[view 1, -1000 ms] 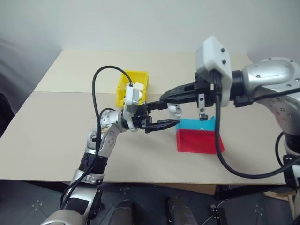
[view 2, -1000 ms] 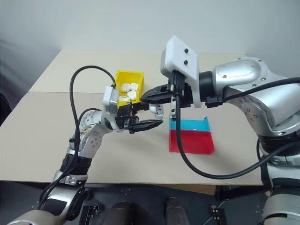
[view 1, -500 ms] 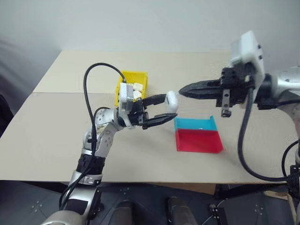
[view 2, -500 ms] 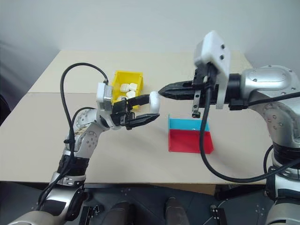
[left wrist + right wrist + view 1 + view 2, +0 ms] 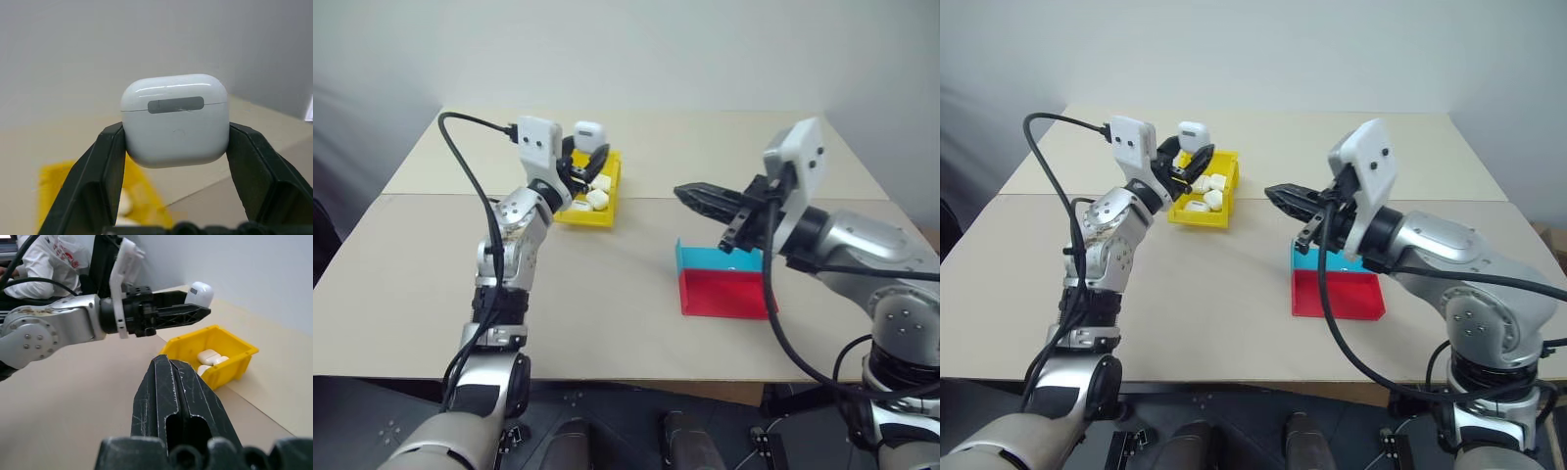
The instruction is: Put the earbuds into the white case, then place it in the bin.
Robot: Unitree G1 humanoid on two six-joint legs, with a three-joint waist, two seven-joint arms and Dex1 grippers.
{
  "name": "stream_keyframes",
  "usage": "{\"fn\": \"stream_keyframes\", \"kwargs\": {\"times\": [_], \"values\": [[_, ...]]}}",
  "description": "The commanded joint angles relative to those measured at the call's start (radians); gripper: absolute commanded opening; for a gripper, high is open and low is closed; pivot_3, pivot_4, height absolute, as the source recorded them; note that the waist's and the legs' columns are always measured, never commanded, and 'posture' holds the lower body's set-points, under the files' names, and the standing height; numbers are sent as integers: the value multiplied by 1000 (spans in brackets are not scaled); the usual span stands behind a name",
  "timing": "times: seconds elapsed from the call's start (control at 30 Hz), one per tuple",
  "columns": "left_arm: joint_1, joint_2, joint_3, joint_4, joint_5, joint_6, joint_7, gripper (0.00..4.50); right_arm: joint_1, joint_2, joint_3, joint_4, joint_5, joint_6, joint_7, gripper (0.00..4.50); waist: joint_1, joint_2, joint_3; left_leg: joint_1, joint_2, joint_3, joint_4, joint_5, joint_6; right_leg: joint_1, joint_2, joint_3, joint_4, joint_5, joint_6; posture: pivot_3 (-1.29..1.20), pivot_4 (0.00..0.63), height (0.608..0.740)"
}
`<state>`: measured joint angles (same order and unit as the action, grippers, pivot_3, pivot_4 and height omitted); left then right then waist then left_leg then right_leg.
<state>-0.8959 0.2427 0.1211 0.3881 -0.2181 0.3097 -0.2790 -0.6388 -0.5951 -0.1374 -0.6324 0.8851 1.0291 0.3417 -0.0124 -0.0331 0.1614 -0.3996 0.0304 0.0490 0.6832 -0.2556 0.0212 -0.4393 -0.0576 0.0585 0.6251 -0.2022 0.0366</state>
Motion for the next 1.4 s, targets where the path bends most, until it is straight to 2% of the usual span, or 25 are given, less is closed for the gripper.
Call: {"fn": "stream_keyframes", "kwargs": {"times": [0.03, 0.27, 0.5, 0.57, 0.67, 0.7, 0.83, 1.0, 1.13, 1.27, 1.4], "values": [[-118, -7, -13, 189, 90, 7, 140, 2793, -20, 12, -5, -33, 1, -12, -40, 19, 1, 0, 0, -1, 0, 0, 0, 0, 0, 0, -1, 0, 0, 0, 0, 0, 150, 740], [-250, -33, -46, 515, 150, -120, 119, 2793, -40, 28, 2, -25, 2, -31, -48, 19, 5, 0, 0, -6, 0, 0, -1, 0, 0, -1, -2, -8, -1, 0, 0, 0, 150, 740], [-316, -39, -65, 668, 180, -214, 71, 2793, -27, 33, 0, -45, 9, -33, -50, 19, 1, 0, 0, -7, 0, -1, -2, 0, 0, -1, -2, -9, -1, 0, 0, 0, 150, 740], [-317, -37, -70, 677, 190, -219, 66, 3497, -21, 32, -6, -49, 14, -30, -53, 0, 1, 0, 0, -7, -1, -1, -2, 0, 0, -1, -2, -10, -1, 0, 0, 0, 150, 740], [-298, -29, -53, 641, 175, -236, 46, 4257, -6, 31, -9, -56, 16, -33, -51, 0, 0, 0, 0, -7, 0, -1, -2, 0, 0, -1, -2, -10, 0, 0, 0, 0, 150, 740], [-282, -23, -50, 612, 167, -246, 28, 4466, 2, 30, -7, -58, 13, -36, -48, 0, 0, 0, 0, -7, 0, -1, -2, 0, 0, -1, -2, -10, 0, 0, 0, 0, 150, 740], [-216, -3, -35, 492, 130, -243, -56, 4466, 26, 25, 2, -64, -4, -44, -43, 0, -1, 0, 0, -6, 0, -1, -2, 0, 0, -1, -2, -10, 0, 0, 0, 0, 150, 740], [11, 84, -45, 89, 39, -173, -271, 4466, 91, 46, 16, -69, -79, -133, -42, 0, -6, 1, 0, -6, 1, -1, -2, 0, 0, -1, -1, -9, 1, 1, -1, 0, 150, 740], [240, 207, -53, -290, -49, -136, -450, 4466, 223, -39, 21, -45, -115, -189, 99, 0, -5, 1, 0, -6, 1, -1, -3, 0, 0, -1, -2, -9, 1, 1, -1, 0, 150, 740], [429, 317, -11, -572, -196, -54, -574, 4466, 337, -111, 33, -15, -192, -315, 249, 0, 1, 1, -1, -6, 1, -2, -1, 0, -1, 0, -3, -9, 0, 1, -1, 0, 150, 740], [653, 423, 86, -840, -423, 67, -672, 4466, 386, -173, 30, 44, -240, -389, 361, 0, -5, 1, -1, 0, 2, 0, 1, 0, -1, 3, -3, -8, -1, 0, -1, 0, 150, 740]]}}
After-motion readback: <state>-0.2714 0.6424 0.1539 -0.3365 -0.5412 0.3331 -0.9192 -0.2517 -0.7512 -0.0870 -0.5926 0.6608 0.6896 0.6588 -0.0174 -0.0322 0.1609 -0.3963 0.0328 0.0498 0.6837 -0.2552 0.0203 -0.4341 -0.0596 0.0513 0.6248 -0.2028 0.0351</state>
